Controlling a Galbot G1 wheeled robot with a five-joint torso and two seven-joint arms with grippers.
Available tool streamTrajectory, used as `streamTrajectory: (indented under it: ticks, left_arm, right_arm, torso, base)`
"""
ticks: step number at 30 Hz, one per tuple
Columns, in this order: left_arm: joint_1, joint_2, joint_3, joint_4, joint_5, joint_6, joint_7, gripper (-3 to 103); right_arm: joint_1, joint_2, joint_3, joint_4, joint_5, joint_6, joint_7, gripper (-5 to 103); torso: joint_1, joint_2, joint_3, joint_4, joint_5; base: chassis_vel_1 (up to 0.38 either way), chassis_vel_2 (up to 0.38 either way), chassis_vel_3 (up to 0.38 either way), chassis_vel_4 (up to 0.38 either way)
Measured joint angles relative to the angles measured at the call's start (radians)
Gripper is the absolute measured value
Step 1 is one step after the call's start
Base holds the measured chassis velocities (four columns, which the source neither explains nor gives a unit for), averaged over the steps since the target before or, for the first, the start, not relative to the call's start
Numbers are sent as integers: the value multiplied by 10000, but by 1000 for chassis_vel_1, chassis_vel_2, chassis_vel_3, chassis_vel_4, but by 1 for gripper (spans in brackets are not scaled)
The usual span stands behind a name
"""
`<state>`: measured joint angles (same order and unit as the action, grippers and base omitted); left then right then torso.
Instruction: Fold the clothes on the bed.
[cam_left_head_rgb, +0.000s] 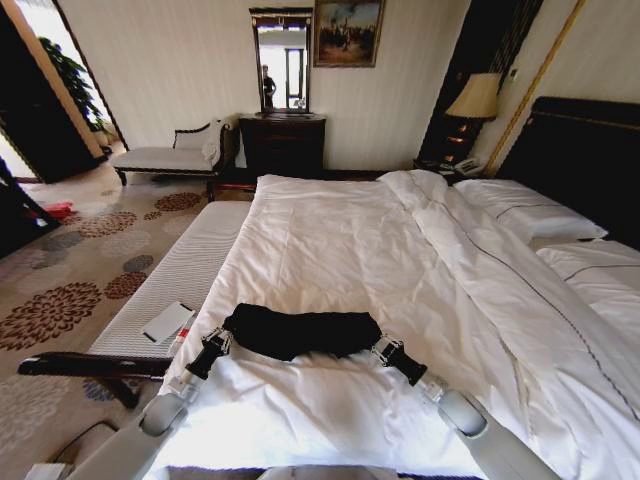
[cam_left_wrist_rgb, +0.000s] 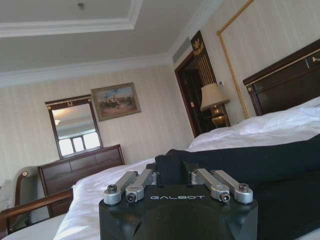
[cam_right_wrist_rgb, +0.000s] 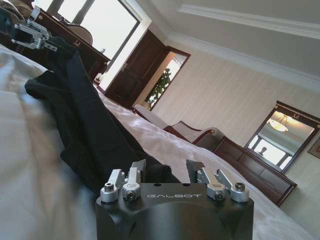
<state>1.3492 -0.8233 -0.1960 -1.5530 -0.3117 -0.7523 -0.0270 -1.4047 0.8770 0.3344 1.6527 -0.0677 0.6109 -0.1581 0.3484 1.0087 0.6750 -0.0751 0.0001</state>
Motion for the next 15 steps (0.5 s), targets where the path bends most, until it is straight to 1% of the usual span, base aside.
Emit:
streamTrajectory:
  ticks: [1, 3, 4, 5, 8, 9, 10, 11, 12, 14, 15]
  left_arm:
    - [105, 6, -10, -64, 94, -69, -191, 34]
    - [465, 24, -192, -220, 244, -191, -464, 44]
    - [606, 23, -322, -259, 263, -220, -479, 44]
    - [606, 23, -322, -259, 263, -220, -479, 44]
    - [1089, -25, -927, -490, 245, -286, -486, 61]
    - [1089, -25, -927, -490, 245, -286, -486, 61]
    - [1284, -57, -1172, -716, 168, -249, -486, 66]
    - [1395, -84, -1332, -889, 100, -188, -487, 72]
    - [1534, -133, -1533, -1199, -3, -64, -500, 72]
    - [1686, -239, -1825, -1789, -242, 265, -540, 82]
    - [1686, -239, -1825, -1789, -242, 265, -540, 82]
  right_arm:
    - [-100, -36, 53, 135, 8, -14, 9, 47]
    - [-419, -110, 178, 518, 26, -26, 14, 58]
    - [-553, -131, 236, 662, 27, -27, 13, 63]
    - [-553, -131, 236, 662, 27, -27, 13, 63]
    - [-959, -180, 453, 1080, 83, -60, 40, 80]
    - [-959, -180, 453, 1080, 83, -60, 40, 80]
    - [-1078, -196, 534, 1234, 252, -135, 97, 85]
    - [-1154, -204, 583, 1345, 426, -214, 157, 85]
    - [-1250, -207, 643, 1521, 750, -380, 279, 90]
    - [-1324, -208, 725, 1794, 1365, -766, 563, 99]
    - [-1324, -208, 725, 1794, 1365, -766, 563, 99]
  torso:
    - [0, 0, 0, 0, -1]
    - [0, 0, 1, -3, -2]
    - [0, 0, 0, -2, -1]
    - [0, 0, 0, -2, -1]
    - [-1, 1, 0, -2, 0]
    - [-1, 1, 0, -2, 0]
    - [0, 0, 0, 0, -2]
    - [-1, 0, 0, 0, -2]
    - [-1, 0, 0, 0, 0]
    - [-1, 0, 0, -3, 0]
    - [-1, 0, 0, -3, 0]
  base:
    - [0, 0, 0, 0]
    - [0, 0, 0, 0]
    - [0, 0, 0, 0]
    - [0, 0, 0, 0]
    - [0, 0, 0, 0]
    - [0, 0, 0, 0]
    - [0, 0, 0, 0]
    - [0, 0, 0, 0]
    - [0, 0, 0, 0]
    - [0, 0, 0, 0]
    - [0, 0, 0, 0]
